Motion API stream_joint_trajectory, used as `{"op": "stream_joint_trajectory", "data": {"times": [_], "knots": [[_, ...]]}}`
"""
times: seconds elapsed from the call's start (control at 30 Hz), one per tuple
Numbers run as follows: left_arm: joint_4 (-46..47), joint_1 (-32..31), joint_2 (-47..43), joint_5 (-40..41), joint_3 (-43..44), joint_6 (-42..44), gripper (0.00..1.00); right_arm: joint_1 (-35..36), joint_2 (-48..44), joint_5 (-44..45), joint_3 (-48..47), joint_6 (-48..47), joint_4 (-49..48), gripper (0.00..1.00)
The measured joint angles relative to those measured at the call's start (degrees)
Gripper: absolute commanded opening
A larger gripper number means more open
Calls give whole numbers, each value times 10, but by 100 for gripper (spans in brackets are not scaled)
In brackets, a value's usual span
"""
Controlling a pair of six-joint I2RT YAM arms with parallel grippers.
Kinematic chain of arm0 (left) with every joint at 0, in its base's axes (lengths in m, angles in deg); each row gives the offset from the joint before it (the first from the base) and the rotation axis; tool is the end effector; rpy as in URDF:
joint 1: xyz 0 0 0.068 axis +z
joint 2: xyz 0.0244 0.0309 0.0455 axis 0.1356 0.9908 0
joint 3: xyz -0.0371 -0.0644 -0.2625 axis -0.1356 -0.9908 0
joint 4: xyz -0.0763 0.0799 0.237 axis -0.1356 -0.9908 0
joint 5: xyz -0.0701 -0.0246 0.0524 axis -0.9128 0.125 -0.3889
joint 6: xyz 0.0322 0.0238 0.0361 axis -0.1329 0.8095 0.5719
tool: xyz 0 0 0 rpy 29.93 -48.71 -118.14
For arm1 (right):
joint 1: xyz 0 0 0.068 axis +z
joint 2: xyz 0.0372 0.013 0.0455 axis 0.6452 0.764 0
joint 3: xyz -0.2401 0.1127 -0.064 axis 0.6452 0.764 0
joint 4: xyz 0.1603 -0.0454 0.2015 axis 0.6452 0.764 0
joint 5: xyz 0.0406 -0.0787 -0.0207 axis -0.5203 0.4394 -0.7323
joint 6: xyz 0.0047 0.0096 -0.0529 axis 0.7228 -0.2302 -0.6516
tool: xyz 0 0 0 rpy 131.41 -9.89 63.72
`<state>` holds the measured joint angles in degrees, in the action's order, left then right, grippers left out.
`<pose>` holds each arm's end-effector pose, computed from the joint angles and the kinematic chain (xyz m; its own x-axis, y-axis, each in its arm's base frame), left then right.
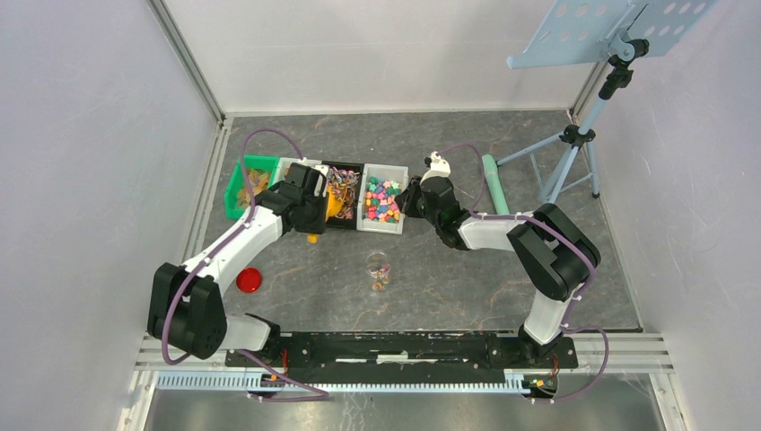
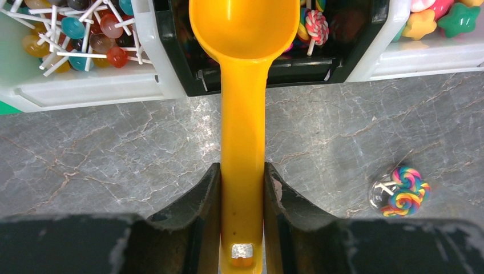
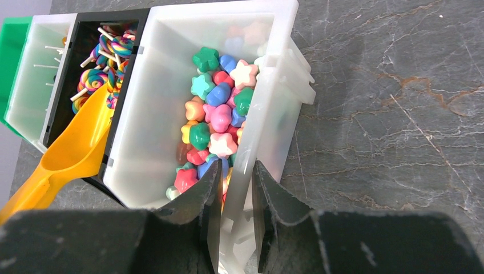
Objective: Pack the candies
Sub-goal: Scoop the fake candies from the storage box.
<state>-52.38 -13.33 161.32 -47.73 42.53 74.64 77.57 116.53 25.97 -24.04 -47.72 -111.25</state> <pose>0.2522 -0.0948 0.2396 -0.8403 0.1256 -0.5274 0.1728 0.9841 -0.0410 0.2987 0.2211 0.1662 -0.5616 0.3738 -0.7381 -0.1602 0.8261 0.5402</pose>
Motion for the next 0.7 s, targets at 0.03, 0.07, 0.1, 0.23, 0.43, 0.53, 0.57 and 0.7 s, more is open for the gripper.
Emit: {"op": "stream_joint_trajectory", "data": {"times": [0.03, 0.07, 0.1, 0.23, 0.43, 0.53, 0.57, 0.7], "knots": [[0, 0, -1, 0, 0, 5, 2, 0, 0, 0, 0, 1, 0, 0], [0, 1, -1, 0, 0, 8, 2, 0, 0, 0, 0, 2, 0, 0], [-1, 1, -2, 0, 0, 12, 2, 0, 0, 0, 0, 2, 0, 0], [-1, 2, -6, 0, -3, 13, 2, 0, 0, 0, 0, 3, 0, 0], [-3, 3, -45, 0, -23, 13, 2, 0, 0, 1, 4, 4, -8, 0], [-3, 4, -50, -2, -24, 13, 2, 0, 0, 1, 4, 5, -8, 0], [-3, 4, -50, -2, -24, 13, 2, 0, 0, 1, 4, 5, -8, 0], [-3, 5, -51, -5, -24, 13, 2, 0, 0, 2, 4, 5, -9, 0]]}}
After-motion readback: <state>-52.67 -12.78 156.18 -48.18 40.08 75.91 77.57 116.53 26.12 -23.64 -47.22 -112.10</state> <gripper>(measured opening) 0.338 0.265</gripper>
